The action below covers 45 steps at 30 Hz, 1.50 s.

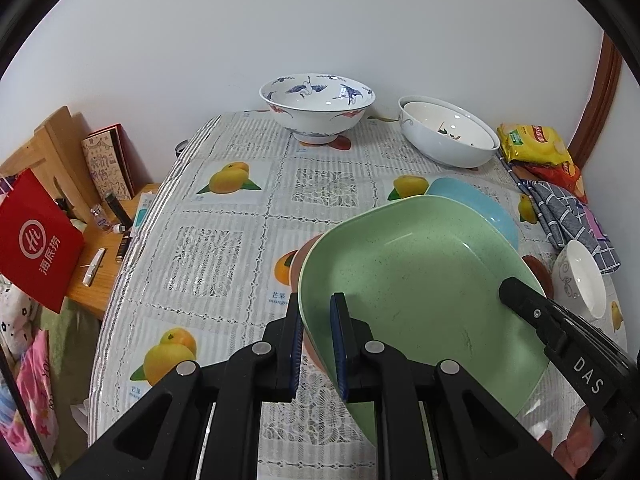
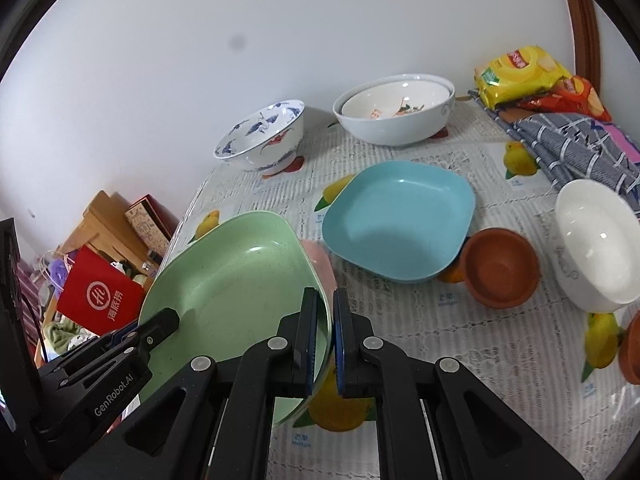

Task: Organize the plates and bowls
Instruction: 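Lift the green plate off the pink plate with both grippers and carry it, then lower the green plate onto the tablecloth and open both grippers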

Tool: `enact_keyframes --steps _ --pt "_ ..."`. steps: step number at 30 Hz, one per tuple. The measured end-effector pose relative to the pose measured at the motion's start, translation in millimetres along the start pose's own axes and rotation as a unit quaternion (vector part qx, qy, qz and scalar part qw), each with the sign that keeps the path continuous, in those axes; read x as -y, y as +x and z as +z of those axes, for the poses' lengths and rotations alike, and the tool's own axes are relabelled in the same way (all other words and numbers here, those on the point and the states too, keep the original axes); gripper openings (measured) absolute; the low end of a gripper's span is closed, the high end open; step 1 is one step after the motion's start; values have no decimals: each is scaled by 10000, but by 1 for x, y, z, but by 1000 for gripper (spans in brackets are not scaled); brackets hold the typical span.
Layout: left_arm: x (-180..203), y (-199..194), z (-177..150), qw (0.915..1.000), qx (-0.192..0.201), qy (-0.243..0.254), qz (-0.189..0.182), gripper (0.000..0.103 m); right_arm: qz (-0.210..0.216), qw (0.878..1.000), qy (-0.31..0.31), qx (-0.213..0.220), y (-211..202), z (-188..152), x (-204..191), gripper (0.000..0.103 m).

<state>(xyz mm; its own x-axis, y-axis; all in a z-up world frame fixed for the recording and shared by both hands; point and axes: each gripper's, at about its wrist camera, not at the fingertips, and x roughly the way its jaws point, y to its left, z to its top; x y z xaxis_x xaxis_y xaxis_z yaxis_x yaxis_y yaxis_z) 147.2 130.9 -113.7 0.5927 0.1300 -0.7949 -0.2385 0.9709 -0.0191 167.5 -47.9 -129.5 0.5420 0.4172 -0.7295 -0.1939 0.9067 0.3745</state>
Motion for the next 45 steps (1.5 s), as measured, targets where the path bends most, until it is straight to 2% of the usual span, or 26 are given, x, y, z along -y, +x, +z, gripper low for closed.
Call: enact_keyframes --steps 11,26,30,36,45 --pt "-6 25 -2 9998 -155 -66 56 13 -107 9998 -83 -153 23 -6 -3 8" --pt "-2 29 14 9998 96 29 163 13 -78 9997 -141 195 22 3 -8 8" --pt "-2 35 12 9995 104 31 299 13 -57 9999 -97 106 30 0 -7 9" --pt "-9 49 8 9997 -9 -96 241 13 -142 9997 -93 -187 49 -7 -7 9" --pt "-15 61 8 9998 -38 -178 123 13 -299 9989 -223 -280 60 -13 -12 9"
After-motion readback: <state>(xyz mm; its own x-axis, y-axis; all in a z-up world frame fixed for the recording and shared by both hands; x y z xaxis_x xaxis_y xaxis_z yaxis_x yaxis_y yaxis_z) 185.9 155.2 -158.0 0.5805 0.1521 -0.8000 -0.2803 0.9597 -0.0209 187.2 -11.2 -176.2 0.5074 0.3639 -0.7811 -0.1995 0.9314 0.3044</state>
